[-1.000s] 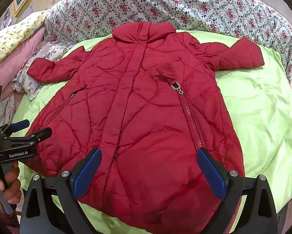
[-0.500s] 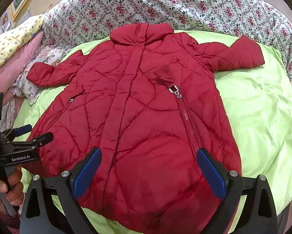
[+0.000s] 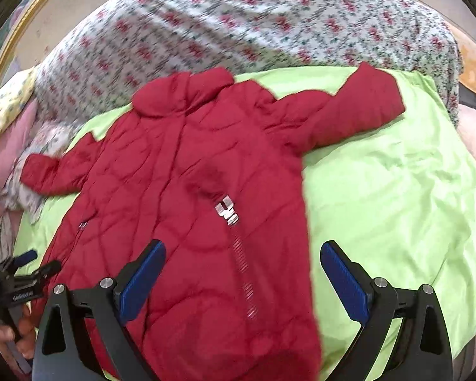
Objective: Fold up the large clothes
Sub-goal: 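Grasp the red coat's sleeve cuff with the right gripper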
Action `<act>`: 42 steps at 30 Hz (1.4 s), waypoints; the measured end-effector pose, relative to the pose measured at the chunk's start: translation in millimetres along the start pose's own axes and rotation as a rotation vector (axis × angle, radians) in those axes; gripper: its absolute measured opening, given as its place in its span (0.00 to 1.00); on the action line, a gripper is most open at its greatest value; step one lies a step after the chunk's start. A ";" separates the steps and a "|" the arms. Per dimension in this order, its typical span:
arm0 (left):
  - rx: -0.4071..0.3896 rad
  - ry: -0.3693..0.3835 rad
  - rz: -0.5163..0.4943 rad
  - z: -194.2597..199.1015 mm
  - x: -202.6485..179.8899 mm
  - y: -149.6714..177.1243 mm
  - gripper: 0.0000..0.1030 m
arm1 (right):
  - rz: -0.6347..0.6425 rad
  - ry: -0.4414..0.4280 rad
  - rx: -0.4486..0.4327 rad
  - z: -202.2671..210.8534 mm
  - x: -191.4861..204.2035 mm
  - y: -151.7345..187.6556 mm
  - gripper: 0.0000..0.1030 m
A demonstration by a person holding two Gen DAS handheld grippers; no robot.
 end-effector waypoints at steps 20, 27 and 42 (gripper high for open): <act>-0.047 0.034 0.003 -24.2 17.1 -52.7 1.00 | -0.253 0.163 -0.032 -121.5 -115.0 -143.1 0.94; -0.015 0.050 0.018 -42.0 22.3 -59.8 1.00 | -0.311 0.228 -0.005 -184.9 -141.5 -193.2 0.88; 0.009 0.050 -0.002 -55.1 20.2 -61.3 1.00 | -0.373 0.221 0.038 -242.5 -160.5 -218.5 0.10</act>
Point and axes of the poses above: each gripper's, at about its wrist camera, not at the fingertips, and z roughly against the way its jaws point, x to its left, y to its underside, the point moved 1 cm from there along -z, roughly the way its jaws point, and after that the axes turned 14 degrees about y, right-handed, at the moved point
